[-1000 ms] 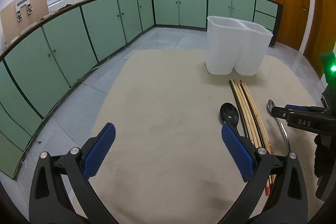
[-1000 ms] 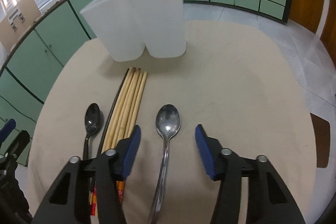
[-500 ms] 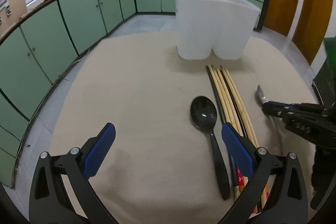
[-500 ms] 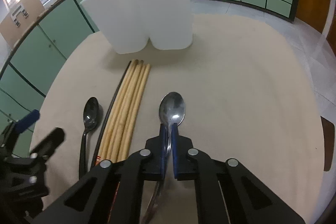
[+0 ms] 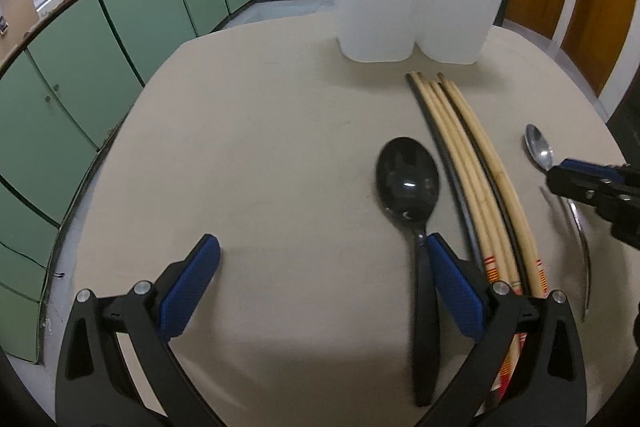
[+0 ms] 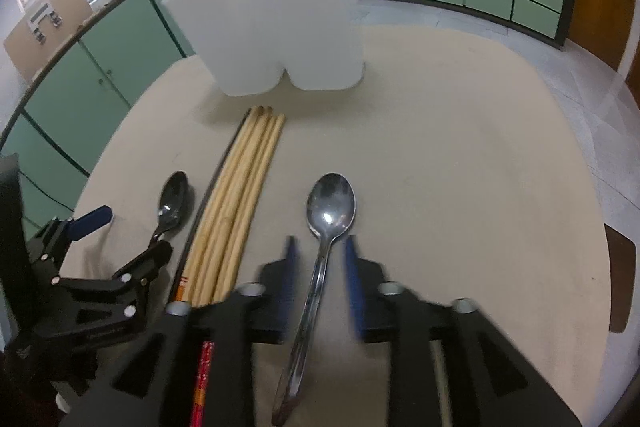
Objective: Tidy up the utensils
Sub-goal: 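Close the left tool on the black spoon while the right tool grasps the silver spoon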
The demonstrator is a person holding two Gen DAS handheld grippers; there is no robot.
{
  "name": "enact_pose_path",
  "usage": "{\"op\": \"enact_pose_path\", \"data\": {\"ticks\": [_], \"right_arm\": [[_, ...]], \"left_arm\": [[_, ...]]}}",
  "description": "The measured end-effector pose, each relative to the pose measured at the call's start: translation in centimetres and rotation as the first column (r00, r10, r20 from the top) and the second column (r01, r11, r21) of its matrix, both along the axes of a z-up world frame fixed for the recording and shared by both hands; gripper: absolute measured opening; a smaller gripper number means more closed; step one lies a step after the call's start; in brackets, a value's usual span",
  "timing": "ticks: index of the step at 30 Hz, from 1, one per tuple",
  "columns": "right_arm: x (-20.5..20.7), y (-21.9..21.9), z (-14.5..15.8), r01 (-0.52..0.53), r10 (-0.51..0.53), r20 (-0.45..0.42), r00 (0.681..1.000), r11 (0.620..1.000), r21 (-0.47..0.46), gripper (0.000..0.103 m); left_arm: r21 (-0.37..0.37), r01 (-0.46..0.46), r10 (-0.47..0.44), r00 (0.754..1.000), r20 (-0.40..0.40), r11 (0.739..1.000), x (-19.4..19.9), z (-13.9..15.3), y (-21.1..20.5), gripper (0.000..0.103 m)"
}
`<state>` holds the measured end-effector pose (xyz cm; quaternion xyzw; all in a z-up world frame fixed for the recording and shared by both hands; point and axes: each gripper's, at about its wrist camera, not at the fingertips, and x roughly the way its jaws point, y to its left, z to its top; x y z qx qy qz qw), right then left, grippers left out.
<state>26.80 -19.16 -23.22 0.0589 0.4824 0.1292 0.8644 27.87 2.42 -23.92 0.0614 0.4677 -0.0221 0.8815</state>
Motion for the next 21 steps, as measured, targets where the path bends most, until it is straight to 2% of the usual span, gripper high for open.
{"op": "enact_pose_path", "data": {"ticks": [3, 7, 13, 19, 21], "right_arm": [[0.1, -0.5, 0.4, 0.002, -0.002, 0.006, 1.000, 1.000, 0.024, 0.039], [1.1, -0.8, 0.1, 0.021, -0.021, -0.007, 1.000, 1.000, 0.011, 0.039], [2.4, 0.4, -0.5, 0.011, -0.011, -0.025, 1.000, 1.000, -0.005, 0.039], [3.5, 0.1, -0.6, 0.007, -0.007, -0.016, 1.000, 1.000, 0.008, 0.038], [3.5, 0.3, -0.7, 0.004, -0.004, -0.004, 1.000, 1.000, -0.023, 0.029]], "left_arm": [[-0.022, 0.014, -0.014, 1.000, 0.001, 1.000, 0.2, 0.3, 0.1, 0.098], [-0.071, 0.049, -0.047, 0.998, 0.032, 0.996, 0.3, 1.7, -0.3, 0.098], [-0.056, 0.045, -0.043, 0.999, 0.030, 0.997, 2.5, 1.5, -1.5, 0.098], [-0.047, 0.021, -0.021, 1.000, 0.007, 0.999, 3.2, 0.2, -0.1, 0.098], [-0.052, 0.018, -0.018, 1.000, 0.004, 0.998, 3.1, 0.1, 0.2, 0.098]]}}
